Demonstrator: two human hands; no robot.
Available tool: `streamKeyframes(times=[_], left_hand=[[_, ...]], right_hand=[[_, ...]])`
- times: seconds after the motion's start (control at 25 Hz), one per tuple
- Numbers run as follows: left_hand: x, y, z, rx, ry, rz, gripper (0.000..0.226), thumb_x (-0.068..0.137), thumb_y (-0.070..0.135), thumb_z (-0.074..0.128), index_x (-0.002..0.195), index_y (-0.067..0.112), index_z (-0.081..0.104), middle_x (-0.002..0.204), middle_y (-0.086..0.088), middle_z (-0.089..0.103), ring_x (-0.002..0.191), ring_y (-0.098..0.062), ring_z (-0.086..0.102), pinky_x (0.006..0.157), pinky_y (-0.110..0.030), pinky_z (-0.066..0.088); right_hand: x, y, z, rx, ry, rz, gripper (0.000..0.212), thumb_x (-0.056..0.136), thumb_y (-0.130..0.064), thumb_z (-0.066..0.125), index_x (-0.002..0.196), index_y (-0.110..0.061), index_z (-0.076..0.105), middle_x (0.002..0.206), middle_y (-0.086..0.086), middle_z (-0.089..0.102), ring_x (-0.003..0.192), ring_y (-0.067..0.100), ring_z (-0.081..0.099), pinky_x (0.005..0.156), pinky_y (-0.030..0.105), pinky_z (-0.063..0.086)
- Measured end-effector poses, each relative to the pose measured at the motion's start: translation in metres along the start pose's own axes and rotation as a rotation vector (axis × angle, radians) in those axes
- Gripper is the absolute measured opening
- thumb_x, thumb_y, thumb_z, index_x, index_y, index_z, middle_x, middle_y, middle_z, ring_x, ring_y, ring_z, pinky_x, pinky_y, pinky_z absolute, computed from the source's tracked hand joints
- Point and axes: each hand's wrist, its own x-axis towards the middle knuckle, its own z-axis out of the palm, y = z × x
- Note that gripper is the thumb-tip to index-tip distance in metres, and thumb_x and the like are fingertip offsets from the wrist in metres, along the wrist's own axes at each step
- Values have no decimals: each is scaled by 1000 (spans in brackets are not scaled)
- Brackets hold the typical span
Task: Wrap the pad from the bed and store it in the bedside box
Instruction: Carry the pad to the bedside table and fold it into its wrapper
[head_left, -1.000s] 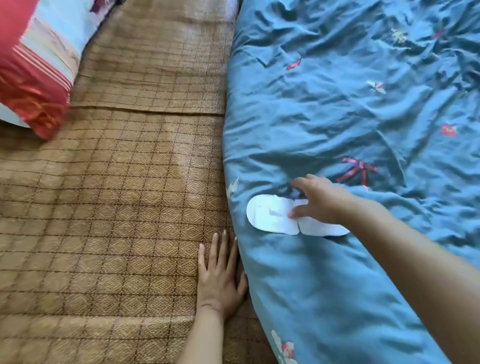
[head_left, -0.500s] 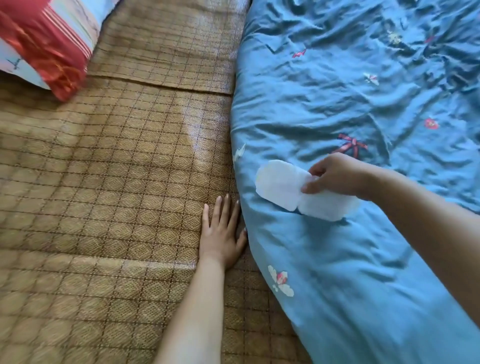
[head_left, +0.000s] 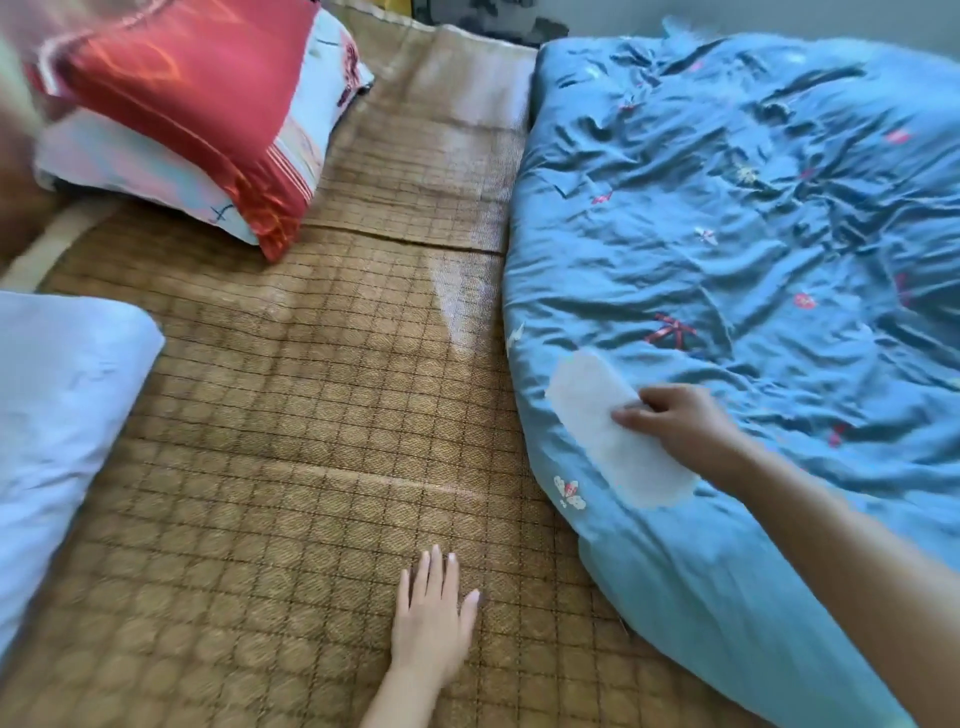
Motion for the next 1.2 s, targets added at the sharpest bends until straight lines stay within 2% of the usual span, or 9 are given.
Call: streamKeyframes(times=[0.08, 0.12, 0.2, 0.32, 0.44, 0.6, 0.8, 1.0, 1.2], left_hand=[[-40, 4, -31, -226, -160, -83, 60, 97, 51, 16, 148, 20, 21, 159, -2, 18, 146, -17, 15, 121, -41, 6], [-57, 11, -57, -358, -194, -94, 57, 97, 52, 18, 144, 22, 31, 153, 0, 34, 141, -16, 31, 119, -42, 19], [-93, 32, -122, -742, -191, -122, 49, 94, 56, 24, 120, 28, 54, 117, 1, 63, 105, -16, 58, 98, -41, 46], [-141, 54, -205, -1294, -94, -163, 37, 94, 51, 36, 95, 26, 63, 98, 2, 72, 90, -14, 65, 85, -33, 50], [-200, 60, -245, -1601, 75, -199, 29, 93, 37, 50, 94, 13, 67, 83, -3, 74, 72, -13, 70, 62, -25, 56], [-296, 41, -252, -1697, 385, -378, 9, 85, 20, 66, 82, 11, 65, 80, -8, 71, 66, -19, 67, 50, -24, 53], [-420, -4, -232, -1698, 656, -587, 6, 78, 15, 73, 81, 11, 70, 85, -11, 75, 74, -23, 69, 66, -32, 56], [-536, -52, -208, -1693, 938, -735, 5, 79, 14, 72, 80, 10, 69, 64, 2, 76, 55, -10, 68, 45, -20, 52], [-628, -108, -186, -1758, 1120, -806, 5, 85, 12, 66, 81, 11, 68, 71, -1, 75, 62, -16, 66, 50, -23, 52]], right_hand=[[-42, -12, 3, 50, -69, 43, 33, 86, -19, 64, 59, -12, 47, 59, 7, 41, 49, 15, 37, 37, 19, 25], [-62, -21, 4, 67, -100, 44, 31, 86, -19, 64, 60, -12, 47, 60, 7, 42, 50, 15, 38, 39, 20, 26], [-105, -44, 5, 118, -143, 14, 33, 86, -18, 64, 59, -13, 47, 59, 4, 42, 48, 12, 38, 39, 19, 26], [-165, -79, 7, 196, -205, -64, 30, 85, -18, 65, 57, -16, 55, 59, 1, 50, 46, 8, 44, 36, 12, 31], [-224, -103, 16, 330, -288, -126, 12, 84, -18, 67, 74, -11, 66, 74, 9, 64, 63, 18, 59, 54, 24, 47], [-306, -118, 40, 402, -484, -208, 13, 82, -19, 70, 90, -9, 71, 95, 14, 74, 85, 30, 70, 79, 47, 56], [-398, -130, 93, 319, -669, -356, 6, 85, -19, 66, 87, -15, 70, 87, 6, 74, 73, 15, 67, 56, 21, 54], [-486, -153, 158, 241, -933, -392, 12, 88, -23, 63, 87, -14, 71, 91, 6, 74, 80, 18, 70, 73, 37, 58], [-566, -183, 237, 121, -1101, -464, 14, 88, -21, 63, 86, -11, 72, 89, 9, 75, 80, 22, 73, 74, 36, 59]])
